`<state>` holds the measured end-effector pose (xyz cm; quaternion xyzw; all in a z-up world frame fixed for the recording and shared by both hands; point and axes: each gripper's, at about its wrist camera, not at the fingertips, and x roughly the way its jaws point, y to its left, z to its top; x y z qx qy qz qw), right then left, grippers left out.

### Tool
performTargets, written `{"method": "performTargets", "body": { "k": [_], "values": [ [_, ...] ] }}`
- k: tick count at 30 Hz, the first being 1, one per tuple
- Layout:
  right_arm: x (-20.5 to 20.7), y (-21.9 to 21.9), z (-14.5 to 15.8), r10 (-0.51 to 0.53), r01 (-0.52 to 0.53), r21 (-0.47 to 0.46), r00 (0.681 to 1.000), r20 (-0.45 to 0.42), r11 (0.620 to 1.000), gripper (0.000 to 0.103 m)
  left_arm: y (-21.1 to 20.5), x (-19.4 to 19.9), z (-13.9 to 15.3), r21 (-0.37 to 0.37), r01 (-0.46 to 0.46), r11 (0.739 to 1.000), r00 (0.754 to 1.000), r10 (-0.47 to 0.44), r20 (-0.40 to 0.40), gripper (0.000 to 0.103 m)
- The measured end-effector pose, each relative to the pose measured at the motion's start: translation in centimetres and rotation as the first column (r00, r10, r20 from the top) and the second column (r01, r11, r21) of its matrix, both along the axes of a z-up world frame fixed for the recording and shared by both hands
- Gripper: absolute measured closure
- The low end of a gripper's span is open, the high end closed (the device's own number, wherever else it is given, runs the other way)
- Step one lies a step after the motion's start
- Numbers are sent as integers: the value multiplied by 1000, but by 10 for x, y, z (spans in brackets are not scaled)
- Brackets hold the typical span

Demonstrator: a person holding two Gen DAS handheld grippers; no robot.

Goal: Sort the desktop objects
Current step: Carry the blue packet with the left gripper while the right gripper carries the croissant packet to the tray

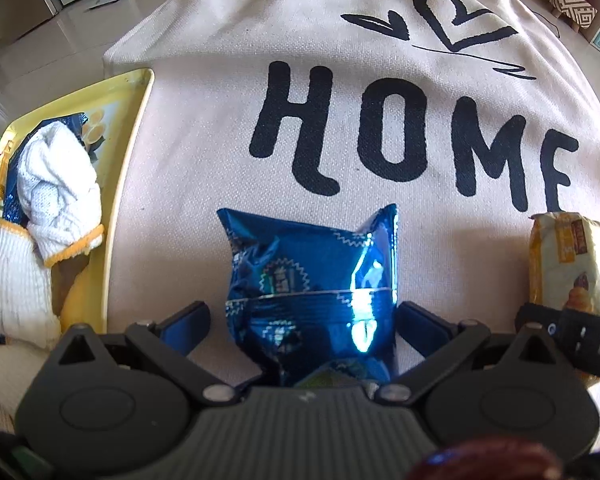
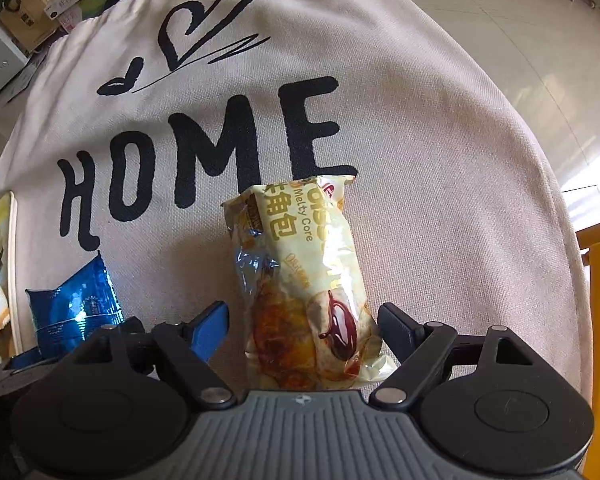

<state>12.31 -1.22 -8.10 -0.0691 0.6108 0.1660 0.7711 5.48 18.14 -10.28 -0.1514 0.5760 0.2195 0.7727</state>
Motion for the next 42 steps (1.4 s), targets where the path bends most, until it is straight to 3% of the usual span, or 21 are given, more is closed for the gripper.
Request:
{"method": "performTargets", "body": {
  "k": [13,16,19,24,28,33,42],
  "values": [
    [1,-4,-1,1,-1,-13,1000,9,1000,20,2,3,2,2,3,1000,1000,-3,2,0],
    [-2,-2,2,32,-32,4,999,22,999,31,4,5,4,3,16,1000,1000,-16,5,1],
    [-4,-3,4,34,-35,24,999,21,999,39,-14,-6,14,6,29,1000,999,-29,17,7],
    [-5,-1,13,43,-45,86,999,26,995,40,-23,-9,20,15,60,998,997,-60,39,24],
    [-8,1,19,48,-51,106,998,30,993,41,-28,-8,25,-31,47,998,998,-45,53,25],
    [-3,7,21,23,-28,114,999,42,993,41,-5,-13,27,-98,16,995,995,-7,95,25],
    [-2,13,32,31,-39,165,998,52,985,41,14,-21,37,-109,-26,994,992,39,121,25]
  ]
}}
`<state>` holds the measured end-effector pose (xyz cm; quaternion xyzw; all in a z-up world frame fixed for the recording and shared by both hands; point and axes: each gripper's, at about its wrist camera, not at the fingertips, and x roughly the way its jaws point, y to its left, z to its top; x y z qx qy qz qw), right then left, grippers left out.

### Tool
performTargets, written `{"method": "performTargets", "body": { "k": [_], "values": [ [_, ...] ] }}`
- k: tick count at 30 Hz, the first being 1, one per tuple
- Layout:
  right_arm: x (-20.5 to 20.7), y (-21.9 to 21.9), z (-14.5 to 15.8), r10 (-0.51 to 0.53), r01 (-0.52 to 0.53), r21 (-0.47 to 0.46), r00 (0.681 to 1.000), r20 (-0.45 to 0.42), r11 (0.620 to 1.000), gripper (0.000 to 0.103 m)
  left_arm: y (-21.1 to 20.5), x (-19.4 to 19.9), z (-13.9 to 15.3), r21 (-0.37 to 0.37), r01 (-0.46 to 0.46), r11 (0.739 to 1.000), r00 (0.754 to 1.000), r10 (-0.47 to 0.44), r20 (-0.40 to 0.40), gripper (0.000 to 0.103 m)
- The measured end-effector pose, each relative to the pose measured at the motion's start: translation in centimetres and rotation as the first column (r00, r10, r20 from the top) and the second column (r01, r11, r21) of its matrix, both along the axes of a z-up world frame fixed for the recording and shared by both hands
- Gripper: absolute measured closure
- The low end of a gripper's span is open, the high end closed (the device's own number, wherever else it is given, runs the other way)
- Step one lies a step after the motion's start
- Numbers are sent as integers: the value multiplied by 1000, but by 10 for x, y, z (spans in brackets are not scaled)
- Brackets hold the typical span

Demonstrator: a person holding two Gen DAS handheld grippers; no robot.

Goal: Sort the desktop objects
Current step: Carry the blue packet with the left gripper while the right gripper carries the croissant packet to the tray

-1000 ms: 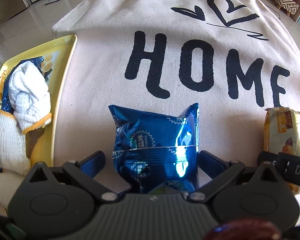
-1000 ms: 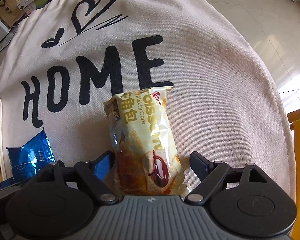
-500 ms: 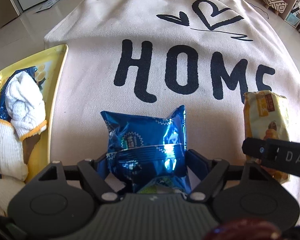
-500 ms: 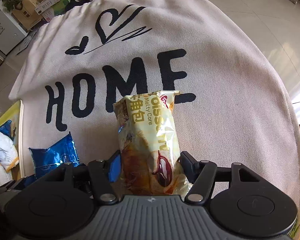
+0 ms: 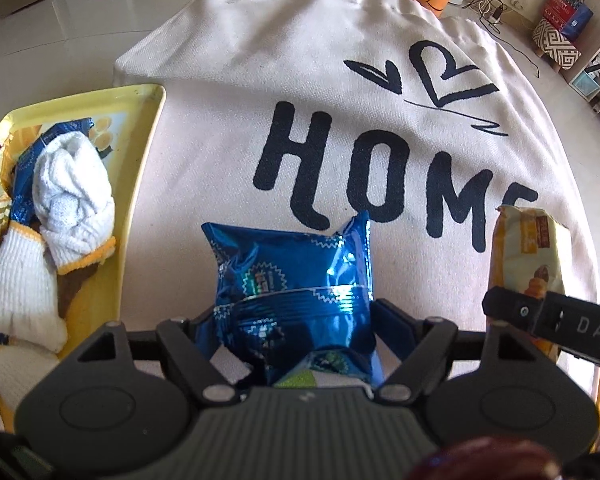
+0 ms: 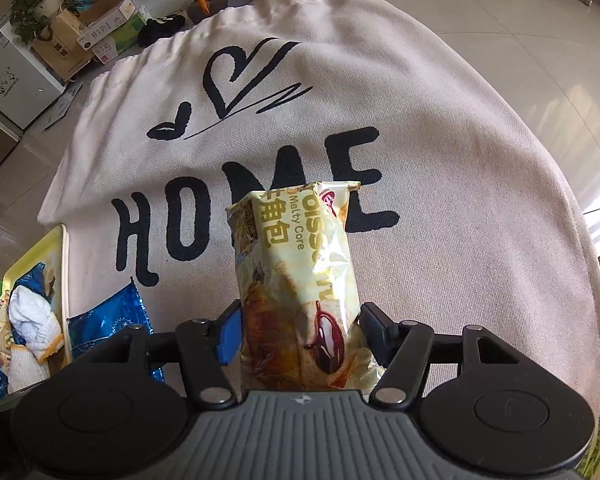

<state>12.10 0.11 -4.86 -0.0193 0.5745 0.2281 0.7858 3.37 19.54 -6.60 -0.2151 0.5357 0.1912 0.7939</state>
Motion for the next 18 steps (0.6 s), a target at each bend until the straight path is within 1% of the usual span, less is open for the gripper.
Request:
{"method": "performTargets", "body": {
  "k": [4,7,11,15,18],
  "values": [
    [-4,7,1,13,-13,22,1000,-14,1000,41,10,-4,15,23,-34,999,999,34,31,25],
    [-9,12,2,29,-28,44,999,-33,999,41,25,-12,27,31,-86,996,995,85,49,25],
    [-20,21,9,68,-64,83,997,-44,994,41,46,-21,39,26,-151,988,987,149,68,25],
    [-35,35,19,128,-122,125,991,-46,985,41,67,-26,51,33,-200,979,977,196,83,25],
    [-51,47,27,192,-178,181,979,-61,967,41,85,-34,63,38,-243,969,966,238,101,25]
  ]
}}
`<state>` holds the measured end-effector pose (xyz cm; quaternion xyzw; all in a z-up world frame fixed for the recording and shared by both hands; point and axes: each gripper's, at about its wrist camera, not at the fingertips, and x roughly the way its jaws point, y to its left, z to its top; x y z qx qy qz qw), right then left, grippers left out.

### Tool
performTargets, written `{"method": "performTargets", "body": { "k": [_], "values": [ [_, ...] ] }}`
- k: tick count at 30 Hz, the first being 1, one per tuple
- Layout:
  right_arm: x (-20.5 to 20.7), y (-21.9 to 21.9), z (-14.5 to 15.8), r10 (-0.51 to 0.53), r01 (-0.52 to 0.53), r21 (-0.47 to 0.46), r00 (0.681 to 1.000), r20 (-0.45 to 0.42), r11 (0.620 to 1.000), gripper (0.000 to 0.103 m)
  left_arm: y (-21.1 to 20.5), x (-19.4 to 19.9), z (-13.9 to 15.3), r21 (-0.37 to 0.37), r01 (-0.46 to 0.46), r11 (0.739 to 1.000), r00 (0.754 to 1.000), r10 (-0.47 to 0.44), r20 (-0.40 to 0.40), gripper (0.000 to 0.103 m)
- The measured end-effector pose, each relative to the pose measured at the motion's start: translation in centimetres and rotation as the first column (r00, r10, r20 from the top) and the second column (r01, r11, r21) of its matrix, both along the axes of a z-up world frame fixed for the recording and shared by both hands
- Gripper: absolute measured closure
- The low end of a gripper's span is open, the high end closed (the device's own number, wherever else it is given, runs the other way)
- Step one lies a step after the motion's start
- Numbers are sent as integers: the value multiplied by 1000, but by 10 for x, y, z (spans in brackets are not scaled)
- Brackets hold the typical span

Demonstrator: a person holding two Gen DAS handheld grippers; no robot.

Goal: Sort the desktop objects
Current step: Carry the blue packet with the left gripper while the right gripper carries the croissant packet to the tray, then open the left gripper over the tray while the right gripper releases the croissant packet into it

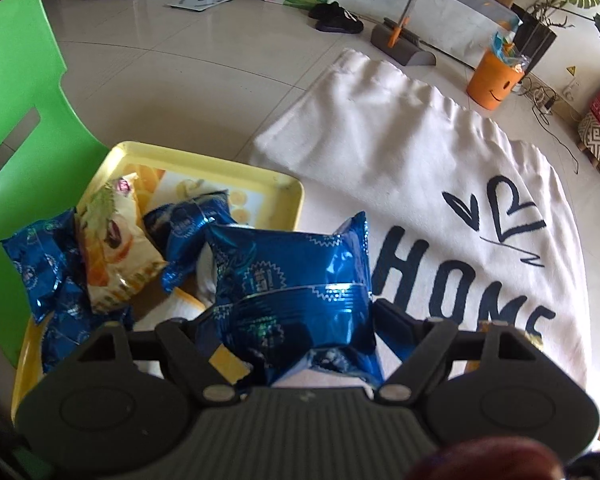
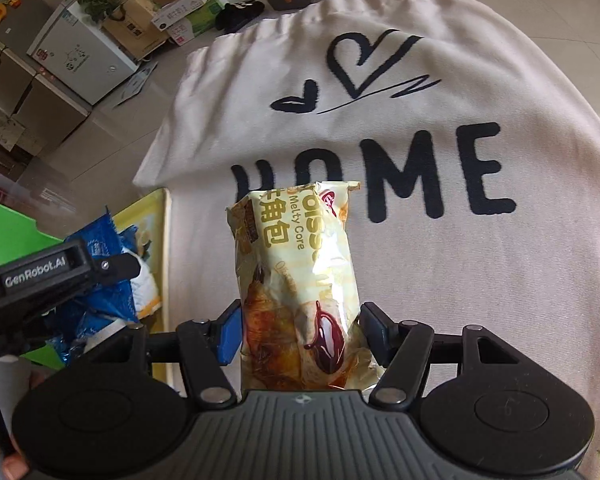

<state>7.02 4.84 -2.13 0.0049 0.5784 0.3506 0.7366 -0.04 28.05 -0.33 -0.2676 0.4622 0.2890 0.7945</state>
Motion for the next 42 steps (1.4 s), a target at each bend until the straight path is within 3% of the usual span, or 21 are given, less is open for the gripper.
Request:
{"method": "performTargets", "body": {
  "k": [5,13,18,26,29,33,38,42],
  "values": [
    [-32,23,9,134,-129,92,990,-45,987,41,31,-15,15,-29,-50,998,999,51,9,25],
    [-84,64,5,333,-302,199,931,-147,932,41,76,-33,46,17,-73,997,997,73,40,25],
    [-113,92,-4,402,-357,227,893,-202,906,41,100,-40,56,46,-97,994,994,94,55,25],
    [-164,134,-26,488,-445,218,846,-216,869,41,121,-37,43,6,-91,996,995,90,53,25],
    [-177,145,-28,484,-448,203,855,-188,871,41,125,-34,39,1,-78,997,995,78,57,25],
    [-177,150,-31,489,-477,132,868,-80,869,38,129,-29,26,-15,-64,998,997,64,31,23],
    [-161,144,-29,485,-472,146,871,-78,870,32,134,-28,8,-53,-82,995,997,81,-17,20],
    [-150,135,-21,459,-443,169,886,-63,880,29,133,-29,4,-43,-93,995,995,92,-30,18]
  ]
}}
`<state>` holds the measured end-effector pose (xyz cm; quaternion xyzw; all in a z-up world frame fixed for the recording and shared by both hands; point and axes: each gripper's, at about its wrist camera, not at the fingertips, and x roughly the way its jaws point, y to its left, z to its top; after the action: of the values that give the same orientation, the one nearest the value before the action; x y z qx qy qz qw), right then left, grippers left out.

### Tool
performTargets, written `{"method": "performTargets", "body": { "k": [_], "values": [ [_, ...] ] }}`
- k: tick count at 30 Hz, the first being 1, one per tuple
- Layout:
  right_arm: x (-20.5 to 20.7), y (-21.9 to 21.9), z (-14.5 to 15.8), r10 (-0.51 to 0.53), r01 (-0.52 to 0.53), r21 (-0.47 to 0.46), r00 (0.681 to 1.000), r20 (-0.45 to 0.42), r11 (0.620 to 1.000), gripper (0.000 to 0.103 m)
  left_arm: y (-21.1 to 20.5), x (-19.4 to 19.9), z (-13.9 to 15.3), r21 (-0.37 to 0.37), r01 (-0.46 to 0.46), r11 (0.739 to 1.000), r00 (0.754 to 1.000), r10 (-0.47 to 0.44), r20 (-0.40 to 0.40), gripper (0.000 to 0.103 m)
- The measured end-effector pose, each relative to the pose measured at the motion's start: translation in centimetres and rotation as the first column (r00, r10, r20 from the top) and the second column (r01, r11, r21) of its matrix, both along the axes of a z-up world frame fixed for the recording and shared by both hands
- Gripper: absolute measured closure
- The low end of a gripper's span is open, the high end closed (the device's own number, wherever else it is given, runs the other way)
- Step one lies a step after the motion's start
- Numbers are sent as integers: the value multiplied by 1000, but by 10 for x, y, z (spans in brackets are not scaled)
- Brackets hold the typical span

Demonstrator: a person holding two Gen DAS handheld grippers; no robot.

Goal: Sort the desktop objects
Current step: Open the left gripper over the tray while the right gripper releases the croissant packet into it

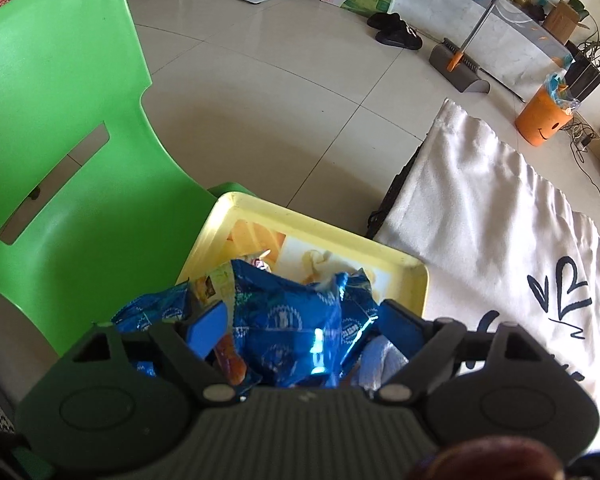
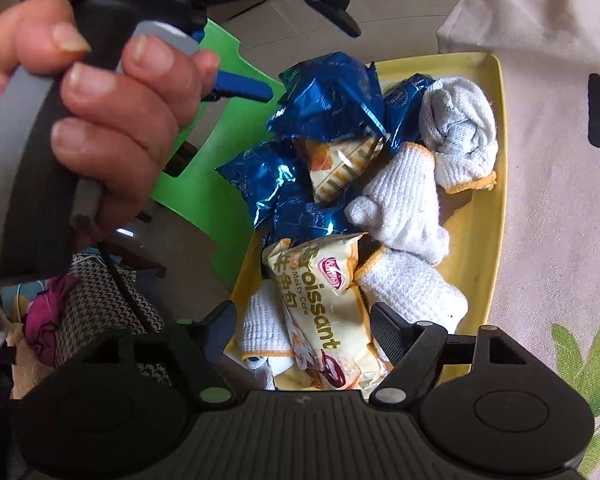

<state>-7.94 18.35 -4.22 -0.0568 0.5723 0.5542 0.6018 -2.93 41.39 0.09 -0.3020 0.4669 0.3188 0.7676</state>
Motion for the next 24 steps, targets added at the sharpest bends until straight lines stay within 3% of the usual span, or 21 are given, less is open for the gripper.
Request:
{"method": "performTargets", "body": {
  "k": [12,24],
  "values": [
    [29,-13,14,-69,68,27,998,15,997,29,-11,0,14,27,6,1000,1000,-7,12,11],
    [48,-19,28,-137,147,-44,975,172,988,26,-29,-13,34,117,-13,993,1000,13,4,1]
  ]
}}
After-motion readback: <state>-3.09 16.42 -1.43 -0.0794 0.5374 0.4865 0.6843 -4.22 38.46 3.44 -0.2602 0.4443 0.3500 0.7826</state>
